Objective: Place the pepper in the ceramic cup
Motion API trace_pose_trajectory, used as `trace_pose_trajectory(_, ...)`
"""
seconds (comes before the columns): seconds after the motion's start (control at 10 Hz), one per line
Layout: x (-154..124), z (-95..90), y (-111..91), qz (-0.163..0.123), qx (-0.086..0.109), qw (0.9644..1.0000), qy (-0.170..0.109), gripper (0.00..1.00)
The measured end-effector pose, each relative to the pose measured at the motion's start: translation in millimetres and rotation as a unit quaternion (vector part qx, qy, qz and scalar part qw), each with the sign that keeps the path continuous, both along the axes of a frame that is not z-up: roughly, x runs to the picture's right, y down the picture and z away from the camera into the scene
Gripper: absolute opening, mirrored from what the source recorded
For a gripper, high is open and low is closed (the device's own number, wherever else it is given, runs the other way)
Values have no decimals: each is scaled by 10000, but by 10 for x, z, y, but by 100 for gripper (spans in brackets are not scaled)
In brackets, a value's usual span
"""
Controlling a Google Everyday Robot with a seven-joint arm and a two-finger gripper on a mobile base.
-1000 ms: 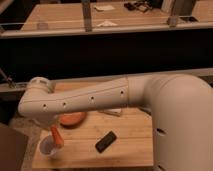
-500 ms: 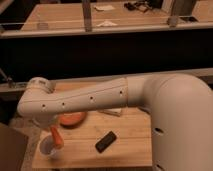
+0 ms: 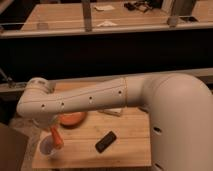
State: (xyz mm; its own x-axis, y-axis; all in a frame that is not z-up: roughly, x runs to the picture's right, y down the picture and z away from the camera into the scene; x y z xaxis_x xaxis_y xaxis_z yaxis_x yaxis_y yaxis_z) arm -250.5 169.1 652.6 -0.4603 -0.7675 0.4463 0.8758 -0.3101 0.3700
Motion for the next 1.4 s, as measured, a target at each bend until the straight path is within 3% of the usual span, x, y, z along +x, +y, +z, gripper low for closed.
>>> trace_pose_trajectory(1.4,-18,31,61,-88,-79,9999,48,5)
